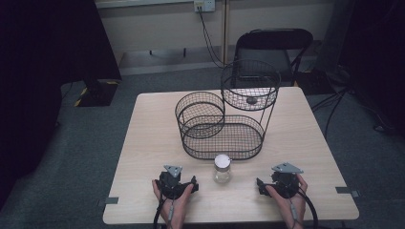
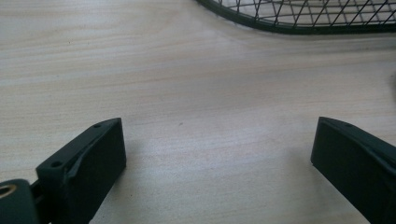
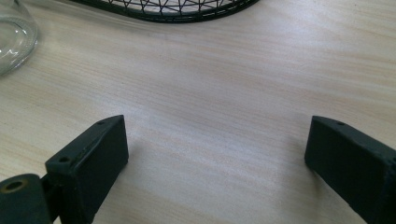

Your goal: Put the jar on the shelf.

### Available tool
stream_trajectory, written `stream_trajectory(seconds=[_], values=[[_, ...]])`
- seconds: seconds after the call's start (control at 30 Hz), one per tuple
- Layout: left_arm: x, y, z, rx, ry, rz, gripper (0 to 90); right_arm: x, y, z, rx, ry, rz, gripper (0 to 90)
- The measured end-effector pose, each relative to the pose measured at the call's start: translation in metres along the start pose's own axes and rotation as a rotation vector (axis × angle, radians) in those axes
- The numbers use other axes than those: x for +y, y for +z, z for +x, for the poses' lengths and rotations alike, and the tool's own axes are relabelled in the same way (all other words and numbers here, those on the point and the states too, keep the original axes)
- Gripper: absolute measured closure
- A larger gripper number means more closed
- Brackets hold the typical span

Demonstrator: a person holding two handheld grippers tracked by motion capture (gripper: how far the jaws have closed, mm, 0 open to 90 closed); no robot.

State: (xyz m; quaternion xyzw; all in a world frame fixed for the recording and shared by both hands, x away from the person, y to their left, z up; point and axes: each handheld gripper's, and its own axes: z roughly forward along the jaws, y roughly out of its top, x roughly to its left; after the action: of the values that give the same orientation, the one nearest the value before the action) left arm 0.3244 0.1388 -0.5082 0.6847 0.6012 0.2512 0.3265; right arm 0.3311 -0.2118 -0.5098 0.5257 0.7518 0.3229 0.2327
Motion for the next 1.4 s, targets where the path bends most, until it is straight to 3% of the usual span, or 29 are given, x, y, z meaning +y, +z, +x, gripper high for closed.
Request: stream_trajectory(seconds=[0.37, 0.67, 1.4], values=[[0.001, -0.015, -0.006, -0.054, -0.006, -0.064, 4.6, 0.0, 0.0, 0.0, 0.0, 0.0, 0.0, 5.1], [0.006, -0.028, -0.013, -0.111, 0.023, -0.095, 7.4, 0.0, 0.0, 0.0, 0.0, 0.0, 0.0, 5.1], [0.016, -0.044, -0.034, -0.194, 0.071, -0.144, 5.5, 0.0, 0.0, 0.0, 0.0, 0.0, 0.0, 5.1]])
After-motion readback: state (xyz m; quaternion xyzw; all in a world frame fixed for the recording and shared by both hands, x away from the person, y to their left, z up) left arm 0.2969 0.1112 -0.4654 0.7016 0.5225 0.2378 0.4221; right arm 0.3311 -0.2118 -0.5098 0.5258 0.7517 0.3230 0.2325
